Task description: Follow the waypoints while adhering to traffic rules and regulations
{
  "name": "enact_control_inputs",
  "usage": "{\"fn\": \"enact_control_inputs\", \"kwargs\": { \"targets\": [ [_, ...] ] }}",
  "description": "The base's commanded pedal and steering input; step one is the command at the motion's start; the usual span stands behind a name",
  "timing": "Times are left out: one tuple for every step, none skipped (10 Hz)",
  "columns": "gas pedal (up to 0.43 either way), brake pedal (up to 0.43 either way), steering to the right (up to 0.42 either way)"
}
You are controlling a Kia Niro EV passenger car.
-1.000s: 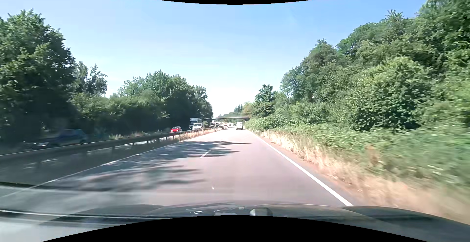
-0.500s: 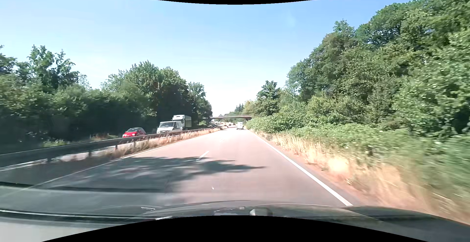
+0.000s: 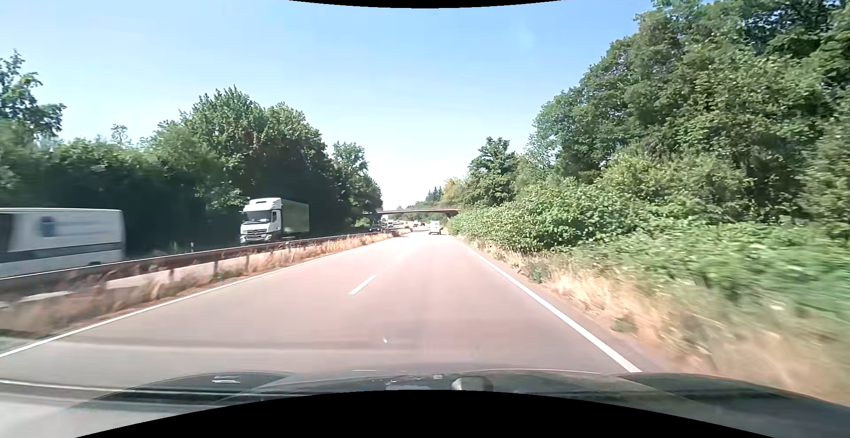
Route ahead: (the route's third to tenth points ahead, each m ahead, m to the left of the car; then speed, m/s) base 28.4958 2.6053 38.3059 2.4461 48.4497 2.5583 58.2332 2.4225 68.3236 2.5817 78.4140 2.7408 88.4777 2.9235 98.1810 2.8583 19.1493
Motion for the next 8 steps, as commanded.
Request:
{"fn": "enact_control_inputs", "kwargs": {
  "targets": [
    [0.13,0.0,-0.003],
    [0.13,0.0,-0.003],
    [0.13,0.0,-0.003],
    [0.13,0.0,-0.003],
    [0.138,0.0,-0.003],
    [0.138,0.0,-0.002],
    [0.15,0.0,-0.001],
    [0.157,0.0,-0.001]
  ]
}}
